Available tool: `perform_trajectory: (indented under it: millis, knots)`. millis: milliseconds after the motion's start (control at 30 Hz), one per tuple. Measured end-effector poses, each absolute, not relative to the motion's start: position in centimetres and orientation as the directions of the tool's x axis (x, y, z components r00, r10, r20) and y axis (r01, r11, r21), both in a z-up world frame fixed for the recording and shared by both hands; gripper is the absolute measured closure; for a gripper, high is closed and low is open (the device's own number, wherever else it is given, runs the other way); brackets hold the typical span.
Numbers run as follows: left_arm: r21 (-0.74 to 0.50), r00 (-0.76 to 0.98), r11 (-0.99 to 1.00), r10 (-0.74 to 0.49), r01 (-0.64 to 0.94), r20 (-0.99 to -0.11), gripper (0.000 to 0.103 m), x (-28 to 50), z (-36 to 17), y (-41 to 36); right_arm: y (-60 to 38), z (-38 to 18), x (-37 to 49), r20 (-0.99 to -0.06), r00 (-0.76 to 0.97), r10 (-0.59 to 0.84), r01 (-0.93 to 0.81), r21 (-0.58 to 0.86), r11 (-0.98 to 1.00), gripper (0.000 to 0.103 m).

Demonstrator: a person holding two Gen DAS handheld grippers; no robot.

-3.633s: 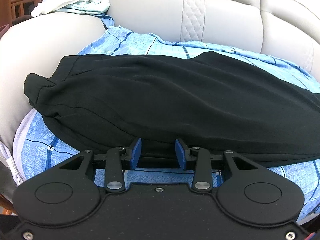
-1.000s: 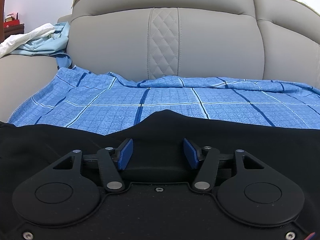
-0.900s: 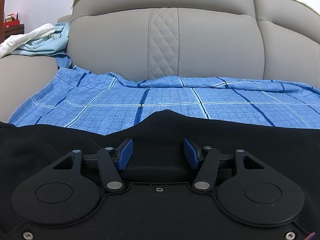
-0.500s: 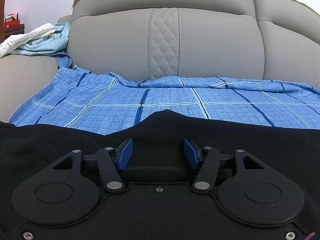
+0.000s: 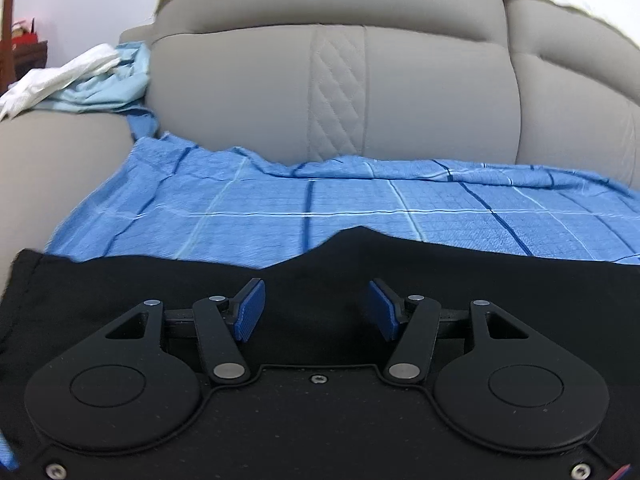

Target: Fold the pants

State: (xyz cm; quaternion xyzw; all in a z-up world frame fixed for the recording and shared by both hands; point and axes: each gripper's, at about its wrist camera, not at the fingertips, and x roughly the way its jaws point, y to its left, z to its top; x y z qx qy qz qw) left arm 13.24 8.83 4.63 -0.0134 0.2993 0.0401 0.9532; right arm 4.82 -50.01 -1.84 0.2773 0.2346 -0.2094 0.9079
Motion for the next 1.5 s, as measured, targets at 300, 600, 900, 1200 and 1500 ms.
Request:
perform_trajectory:
  millis: [300, 600, 900, 1200, 1500]
  knots:
    - [-0.023, 0.779, 0.973, 0.171, -0.232, -0.604, 0.048, 8.8, 2.2, 16.4, -35.2, 4.3, 10.8, -0.489, 0.854, -0.175, 0.238, 0.069, 0.969, 0.091]
    - [-0.041, 0.806, 0.976, 0.154, -0.216, -0.572, 0.047, 6.5, 1.1, 17.8, -8.3, -1.3, 6.6, -0.564, 0.775, 0.286, -0.445, -0.165, 0.880, 0.079]
    - [-0.092, 0.806, 0.977, 0.106, -0.195, -0.583, 0.046, 5.5, 1.7, 17.5, -7.2, -1.3, 1.2, -0.499, 0.777, 0.382, -0.520, -0.168, 0.837, 0.011]
    - [-0.139, 0.830, 0.988, -0.020, -0.069, -0.558, 0.046, 3.1, 4.0, 14.3, -11.4, -0.2, -2.9, -0.433, 0.794, 0.427, -0.491, -0.043, 0.870, 0.003]
    - [-0.126, 0.835, 0.981, -0.191, 0.147, -0.516, 0.050, 0.6, 5.1, 5.7, -18.0, -1.3, -2.1, -0.411, 0.898, 0.159, -0.166, 0.020, 0.986, 0.006]
